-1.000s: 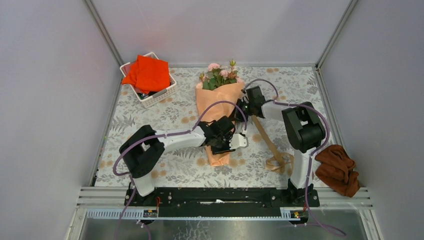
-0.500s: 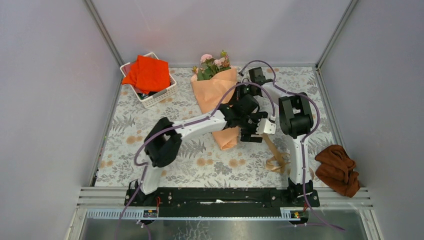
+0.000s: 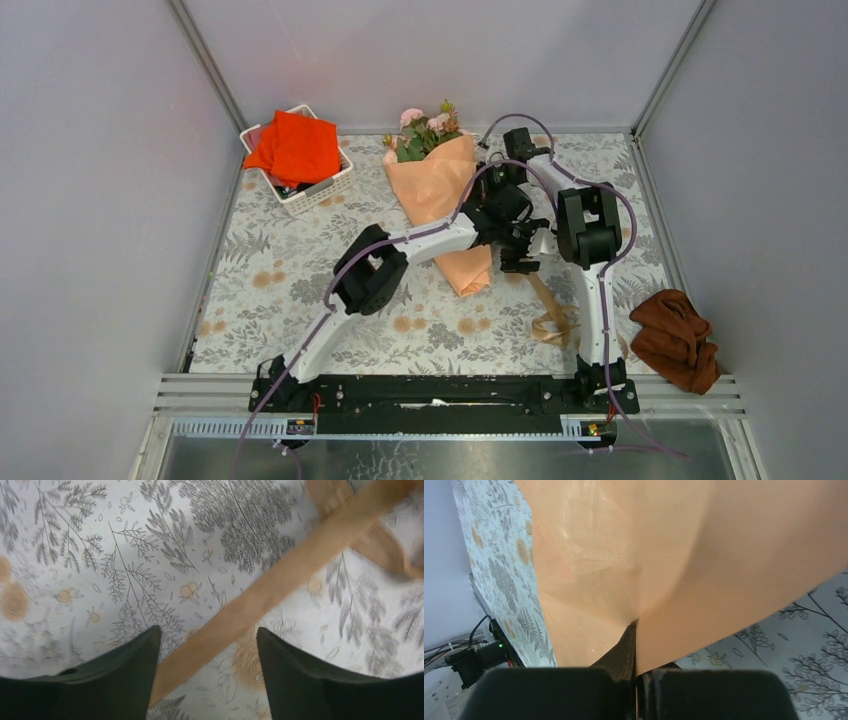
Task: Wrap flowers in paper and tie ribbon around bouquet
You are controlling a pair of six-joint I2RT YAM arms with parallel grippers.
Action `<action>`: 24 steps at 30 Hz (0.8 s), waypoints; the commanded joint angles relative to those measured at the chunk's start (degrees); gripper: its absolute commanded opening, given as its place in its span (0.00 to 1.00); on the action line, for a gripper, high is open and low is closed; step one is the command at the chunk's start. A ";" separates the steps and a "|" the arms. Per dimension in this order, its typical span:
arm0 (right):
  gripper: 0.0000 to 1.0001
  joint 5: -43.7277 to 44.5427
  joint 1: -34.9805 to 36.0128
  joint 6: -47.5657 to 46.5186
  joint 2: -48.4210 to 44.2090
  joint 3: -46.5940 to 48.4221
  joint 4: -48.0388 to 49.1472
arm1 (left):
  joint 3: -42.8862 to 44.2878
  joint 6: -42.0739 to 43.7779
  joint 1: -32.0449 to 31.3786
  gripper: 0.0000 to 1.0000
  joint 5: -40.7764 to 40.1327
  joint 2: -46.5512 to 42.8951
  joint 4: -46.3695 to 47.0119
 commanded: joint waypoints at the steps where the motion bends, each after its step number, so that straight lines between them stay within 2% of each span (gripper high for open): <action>1: 0.00 0.62 -0.85 -3.54 1.30 2.09 -2.25 | 0.36 -17.98 -0.32 0.70 0.86 0.93 12.81; 3: 0.00 0.77 -1.08 -4.47 1.24 2.02 -2.41 | -1.01 -27.14 -0.55 0.62 -2.44 1.12 19.16; 5: 0.00 2.57 -1.13 -5.80 1.07 1.95 -3.03 | -1.73 -29.97 -1.66 0.61 -7.85 1.68 22.19; 7: 0.00 4.00 -1.15 -7.24 1.22 2.02 -4.02 | -1.84 -27.48 -3.21 0.61 -12.75 2.54 22.09; 10: 0.00 4.94 -1.14 -9.46 1.55 1.72 -5.73 | -2.32 -25.69 -4.25 0.62 -15.03 3.22 19.59; 15: 0.00 2.19 -1.19 -9.25 -0.65 -0.86 -3.68 | -3.53 -21.67 -5.52 0.60 -17.25 4.91 7.02; 20: 0.00 2.55 -1.14 -6.61 -2.22 -0.64 -3.25 | -15.88 -15.73 -8.66 0.60 -17.76 -1.16 4.63; 24: 0.00 2.33 -1.15 -3.24 -4.85 -3.65 -0.19 | -23.00 -6.68 -9.38 0.60 -9.81 -5.78 -1.17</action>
